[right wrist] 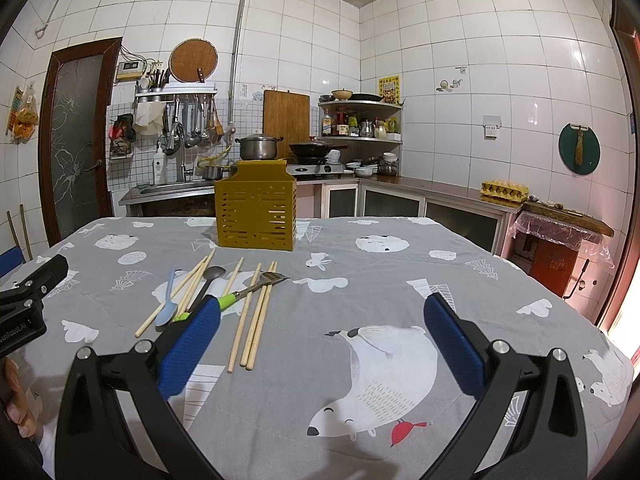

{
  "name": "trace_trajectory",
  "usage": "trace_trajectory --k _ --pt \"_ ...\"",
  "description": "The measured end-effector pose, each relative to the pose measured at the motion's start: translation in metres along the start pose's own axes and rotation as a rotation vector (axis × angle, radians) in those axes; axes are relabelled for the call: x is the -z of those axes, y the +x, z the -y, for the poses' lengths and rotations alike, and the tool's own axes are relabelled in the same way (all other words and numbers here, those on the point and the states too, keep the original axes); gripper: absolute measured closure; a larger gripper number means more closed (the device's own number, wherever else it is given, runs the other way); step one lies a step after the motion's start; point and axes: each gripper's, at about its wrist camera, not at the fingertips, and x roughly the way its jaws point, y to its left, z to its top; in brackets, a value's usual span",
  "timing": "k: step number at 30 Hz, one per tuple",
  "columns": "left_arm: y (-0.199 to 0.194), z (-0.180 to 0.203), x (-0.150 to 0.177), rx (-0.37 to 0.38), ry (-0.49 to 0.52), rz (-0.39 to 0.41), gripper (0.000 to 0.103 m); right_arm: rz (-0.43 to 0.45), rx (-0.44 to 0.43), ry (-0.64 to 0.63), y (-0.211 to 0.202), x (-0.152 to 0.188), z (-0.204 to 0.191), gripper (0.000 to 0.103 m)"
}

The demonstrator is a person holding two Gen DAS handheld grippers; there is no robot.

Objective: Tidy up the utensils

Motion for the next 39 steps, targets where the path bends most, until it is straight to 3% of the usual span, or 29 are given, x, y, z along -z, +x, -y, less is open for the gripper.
trace_trajectory --k 20,26,31,34,39 --pt "0.012 0.000 -0.006 -0.014 0.015 -0.032 0.005 -0.023 -0.035 -0.003 0.006 -0.008 0.004 0.004" --pt "0.024 -0.002 -0.028 0.025 0.011 -0.055 0.005 -0.024 -0.036 -0.056 0.019 -0.026 -0.006 0.004" --pt "0.050 -0.003 -0.053 0.072 0.019 -0.075 0.005 -0.055 -0.045 -0.055 0.044 -0.048 -0.012 0.004" --pt "0.073 -0.003 -0.064 0.115 0.000 -0.126 0.005 -0.066 -0.048 -0.072 0.057 -0.057 -0.017 0.004" --pt "0.114 -0.002 -0.074 0.108 0.000 -0.193 0.005 -0.122 -0.062 -0.090 0.093 -0.066 -0.023 0.004"
